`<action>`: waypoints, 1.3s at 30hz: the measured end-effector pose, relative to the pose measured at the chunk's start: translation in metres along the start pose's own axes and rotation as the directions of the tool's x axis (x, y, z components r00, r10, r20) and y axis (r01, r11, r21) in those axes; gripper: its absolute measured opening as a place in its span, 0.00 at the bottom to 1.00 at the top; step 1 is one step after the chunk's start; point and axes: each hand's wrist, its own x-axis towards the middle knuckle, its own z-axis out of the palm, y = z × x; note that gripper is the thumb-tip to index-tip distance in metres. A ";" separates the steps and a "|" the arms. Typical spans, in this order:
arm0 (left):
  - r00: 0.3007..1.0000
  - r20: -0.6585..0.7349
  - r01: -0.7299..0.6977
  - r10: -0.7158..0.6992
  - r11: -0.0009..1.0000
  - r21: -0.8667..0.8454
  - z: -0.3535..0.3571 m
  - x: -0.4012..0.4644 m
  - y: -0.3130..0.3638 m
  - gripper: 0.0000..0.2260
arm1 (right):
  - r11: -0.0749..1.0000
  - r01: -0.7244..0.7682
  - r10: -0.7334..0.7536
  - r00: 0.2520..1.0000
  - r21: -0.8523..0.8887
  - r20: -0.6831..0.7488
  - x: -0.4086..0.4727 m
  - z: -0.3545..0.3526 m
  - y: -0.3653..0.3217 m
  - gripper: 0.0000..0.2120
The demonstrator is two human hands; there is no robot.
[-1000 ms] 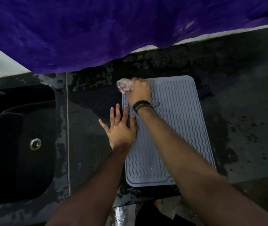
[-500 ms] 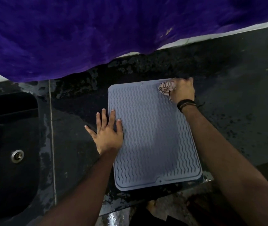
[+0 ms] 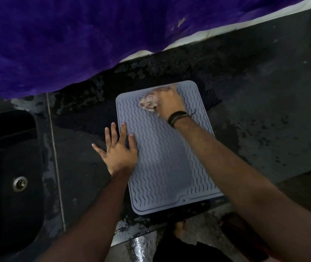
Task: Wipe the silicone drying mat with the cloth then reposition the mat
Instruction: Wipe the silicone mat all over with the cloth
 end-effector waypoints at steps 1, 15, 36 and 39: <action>1.000 -0.005 -0.003 0.002 1.000 -0.003 0.000 -0.001 0.000 0.24 | 0.999 -0.049 0.049 0.999 -0.011 0.003 -0.001 -0.004 0.023 0.19; 1.000 0.004 -0.010 0.010 0.999 0.033 0.001 0.000 -0.002 0.25 | 0.976 0.013 -0.011 1.000 0.219 -0.011 -0.068 0.019 -0.077 0.16; 1.000 -0.001 -0.011 0.011 1.000 -0.026 -0.001 0.000 0.000 0.24 | 0.941 -0.294 0.319 0.936 0.169 -0.147 -0.094 -0.008 0.010 0.16; 0.999 0.022 -0.039 0.038 0.998 0.044 0.000 0.000 -0.003 0.26 | 0.960 -0.082 0.081 0.997 0.267 0.015 -0.131 0.016 -0.056 0.20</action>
